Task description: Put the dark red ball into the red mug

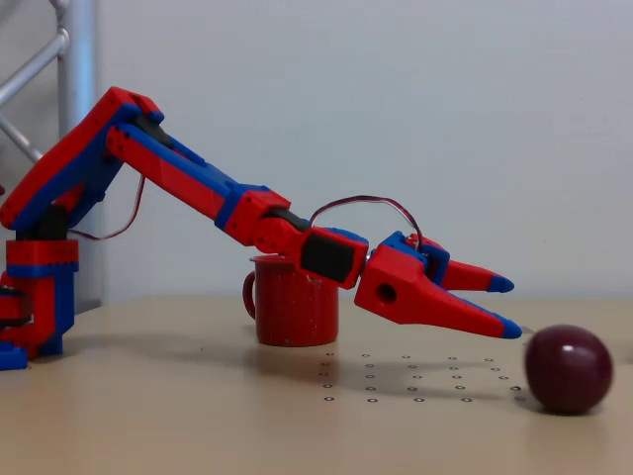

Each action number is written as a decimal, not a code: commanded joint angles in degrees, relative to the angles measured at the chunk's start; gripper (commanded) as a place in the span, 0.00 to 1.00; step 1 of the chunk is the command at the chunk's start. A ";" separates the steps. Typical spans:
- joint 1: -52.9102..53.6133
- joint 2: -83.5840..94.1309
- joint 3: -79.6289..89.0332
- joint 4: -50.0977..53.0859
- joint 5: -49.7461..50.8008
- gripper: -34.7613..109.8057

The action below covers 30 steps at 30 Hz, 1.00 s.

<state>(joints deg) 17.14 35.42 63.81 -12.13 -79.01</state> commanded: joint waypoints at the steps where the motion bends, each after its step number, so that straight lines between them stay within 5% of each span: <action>1: 1.41 8.00 -6.06 -1.93 -1.32 0.54; 30: 4.39 -8.61 -22.06 2.64 -6.06 0.54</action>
<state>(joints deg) 20.48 23.29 47.37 -9.58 -84.38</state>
